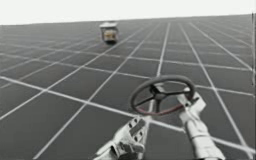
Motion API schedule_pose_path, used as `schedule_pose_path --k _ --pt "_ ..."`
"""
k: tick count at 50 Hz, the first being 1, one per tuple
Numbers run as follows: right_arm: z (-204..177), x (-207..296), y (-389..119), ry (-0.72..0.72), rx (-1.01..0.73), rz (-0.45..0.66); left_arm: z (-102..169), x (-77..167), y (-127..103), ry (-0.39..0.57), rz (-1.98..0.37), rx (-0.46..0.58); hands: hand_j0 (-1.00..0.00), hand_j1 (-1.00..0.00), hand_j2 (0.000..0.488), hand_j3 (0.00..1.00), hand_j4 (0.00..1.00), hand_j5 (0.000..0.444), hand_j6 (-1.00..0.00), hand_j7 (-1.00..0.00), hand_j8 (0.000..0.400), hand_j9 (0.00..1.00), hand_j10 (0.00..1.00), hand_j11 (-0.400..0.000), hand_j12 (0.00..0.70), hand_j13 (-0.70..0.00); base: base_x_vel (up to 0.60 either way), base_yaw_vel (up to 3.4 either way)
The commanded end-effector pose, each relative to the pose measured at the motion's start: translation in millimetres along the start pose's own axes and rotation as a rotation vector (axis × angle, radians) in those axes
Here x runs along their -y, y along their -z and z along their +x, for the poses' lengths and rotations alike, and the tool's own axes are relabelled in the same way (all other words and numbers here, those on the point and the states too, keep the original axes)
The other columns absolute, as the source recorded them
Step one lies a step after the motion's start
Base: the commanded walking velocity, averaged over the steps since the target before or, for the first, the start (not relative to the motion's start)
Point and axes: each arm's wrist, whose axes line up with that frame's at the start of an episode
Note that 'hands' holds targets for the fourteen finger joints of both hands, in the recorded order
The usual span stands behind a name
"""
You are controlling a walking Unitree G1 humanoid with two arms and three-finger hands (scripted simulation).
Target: Pick up and drop off the object
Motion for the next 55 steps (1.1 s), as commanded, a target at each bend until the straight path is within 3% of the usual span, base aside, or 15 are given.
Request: schedule_pose_path --k 1,55 --pt "-6.4 -10.8 -7.2 -0.029 0.026 0.003 -2.9 -2.9 0.2 0.006 -0.014 0.015 0.0 0.0 0.0 1.0 1.0 0.0 0.0 0.0 0.0 1.0 1.0 -0.4 0.0 -0.7 0.58 -0.04" --pt "-6.4 -10.8 -7.2 -0.029 0.026 0.003 -2.9 -2.9 0.2 0.006 -0.014 0.015 0.0 0.0 0.0 1.0 1.0 0.0 0.0 0.0 0.0 1.0 1.0 -0.4 0.0 -0.7 0.58 -0.01"
